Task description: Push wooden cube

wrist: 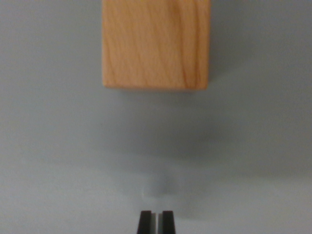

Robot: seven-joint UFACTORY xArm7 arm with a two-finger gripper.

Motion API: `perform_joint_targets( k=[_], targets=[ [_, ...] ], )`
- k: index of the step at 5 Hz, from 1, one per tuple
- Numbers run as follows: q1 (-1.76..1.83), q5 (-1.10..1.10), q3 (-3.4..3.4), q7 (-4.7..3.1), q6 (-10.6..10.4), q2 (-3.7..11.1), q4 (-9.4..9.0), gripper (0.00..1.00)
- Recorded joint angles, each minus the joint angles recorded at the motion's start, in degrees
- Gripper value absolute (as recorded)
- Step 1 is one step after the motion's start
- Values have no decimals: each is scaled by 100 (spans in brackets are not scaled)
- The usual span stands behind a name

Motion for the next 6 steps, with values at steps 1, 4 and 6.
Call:
perform_joint_targets(
  k=[1,4,6],
  targets=[
    [0,0,0,0,0,0,0,0],
    [-18,-4,-22,-34,-119,5,-112,0],
    [-20,-4,-25,-39,-134,6,-126,0]
  ],
)
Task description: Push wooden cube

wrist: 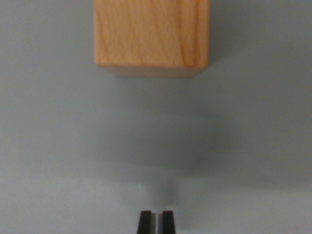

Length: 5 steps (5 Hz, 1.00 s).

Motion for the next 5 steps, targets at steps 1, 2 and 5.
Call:
perform_joint_targets(
  k=[1,2,5],
  targets=[
    [0,0,0,0,0,0,0,0],
    [0,0,0,0,0,0,0,0],
    [0,0,0,0,0,0,0,100]
  ],
)
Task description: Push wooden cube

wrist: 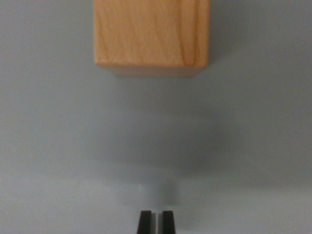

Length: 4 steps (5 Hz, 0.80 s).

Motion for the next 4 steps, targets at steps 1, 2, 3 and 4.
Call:
perform_joint_targets(
  k=[1,2,3,4],
  targets=[
    [0,0,0,0,0,0,0,100],
    [1,2,1,1,4,10,14,100],
    [1,2,1,1,4,10,14,100],
    [6,10,5,4,24,53,77,100]
  ],
)
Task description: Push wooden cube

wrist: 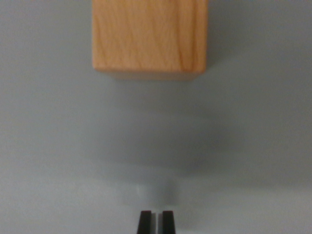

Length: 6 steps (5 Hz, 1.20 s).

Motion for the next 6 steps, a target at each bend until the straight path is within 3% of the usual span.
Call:
perform_joint_targets(
  k=[3,4,5,6],
  targets=[
    [8,14,8,6,35,77,111,100],
    [19,34,18,14,83,184,265,100],
    [19,34,18,14,83,184,265,100],
    [33,57,31,24,142,314,453,100]
  ],
)
